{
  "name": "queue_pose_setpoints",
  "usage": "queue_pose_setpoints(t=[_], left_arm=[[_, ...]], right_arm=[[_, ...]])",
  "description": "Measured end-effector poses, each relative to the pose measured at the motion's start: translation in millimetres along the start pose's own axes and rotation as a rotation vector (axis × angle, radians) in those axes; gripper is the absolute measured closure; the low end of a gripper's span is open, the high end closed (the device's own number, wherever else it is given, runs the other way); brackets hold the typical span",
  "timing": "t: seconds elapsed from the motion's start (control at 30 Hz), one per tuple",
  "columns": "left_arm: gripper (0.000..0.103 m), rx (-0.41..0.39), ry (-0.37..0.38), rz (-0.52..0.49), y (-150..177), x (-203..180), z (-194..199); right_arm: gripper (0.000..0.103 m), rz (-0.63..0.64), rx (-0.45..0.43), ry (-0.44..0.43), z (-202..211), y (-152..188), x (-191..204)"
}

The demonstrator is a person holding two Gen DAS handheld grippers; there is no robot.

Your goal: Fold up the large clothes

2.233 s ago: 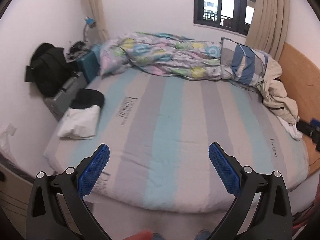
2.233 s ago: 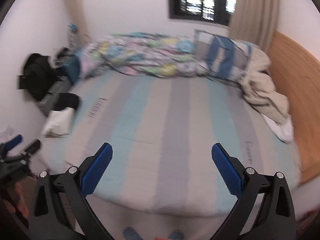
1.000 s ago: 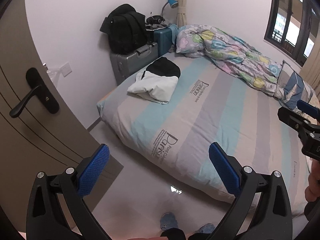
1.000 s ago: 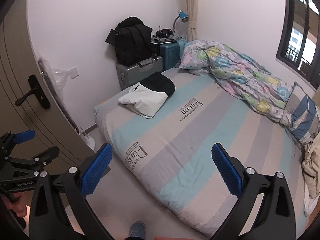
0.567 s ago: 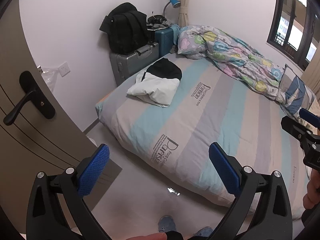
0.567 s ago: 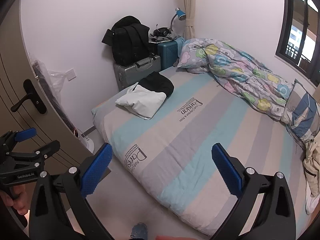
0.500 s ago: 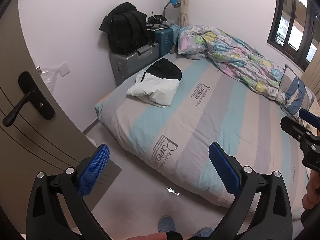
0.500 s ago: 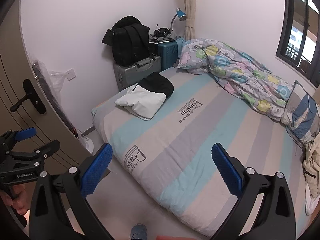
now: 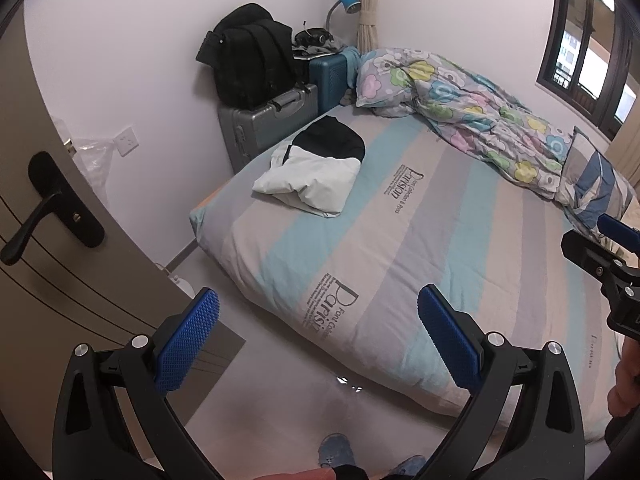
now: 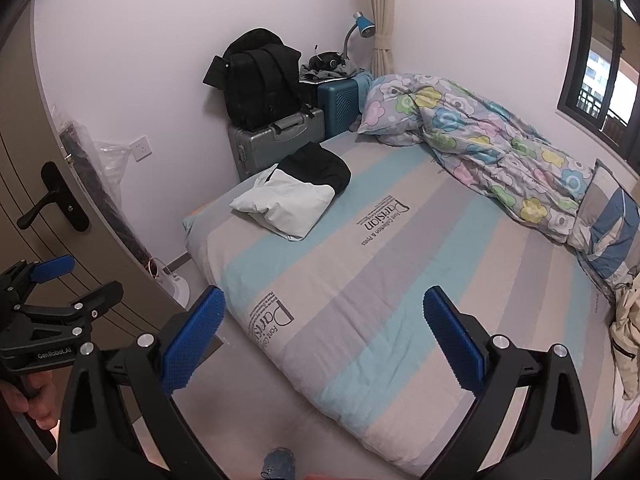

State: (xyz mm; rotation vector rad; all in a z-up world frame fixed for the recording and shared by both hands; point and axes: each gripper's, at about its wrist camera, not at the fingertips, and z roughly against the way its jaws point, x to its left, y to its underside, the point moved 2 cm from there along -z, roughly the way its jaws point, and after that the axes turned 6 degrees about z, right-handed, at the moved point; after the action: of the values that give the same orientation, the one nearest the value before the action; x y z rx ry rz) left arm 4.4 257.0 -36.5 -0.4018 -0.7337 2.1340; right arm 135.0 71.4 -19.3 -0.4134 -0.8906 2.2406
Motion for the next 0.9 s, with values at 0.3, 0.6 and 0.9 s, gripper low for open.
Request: queue_pose_setpoints(t=[0.3,0.6,0.9], left_arm=[[0.006,-0.005,-0.013,-0.006,-2,-4,0],[0.006,0.0,-0.007,0.003,0,-8,1],[0.006,-0.007,-0.004,0.006,-1,-12,2]], right_arm=[[0.007,0.005,0.0,-0.012,-9,-3,-1],[0.007,0.006,-0.003,-0.014,-11,-6,1],[0.007,0.01,-0.005,-0.012,-11,-6,0]])
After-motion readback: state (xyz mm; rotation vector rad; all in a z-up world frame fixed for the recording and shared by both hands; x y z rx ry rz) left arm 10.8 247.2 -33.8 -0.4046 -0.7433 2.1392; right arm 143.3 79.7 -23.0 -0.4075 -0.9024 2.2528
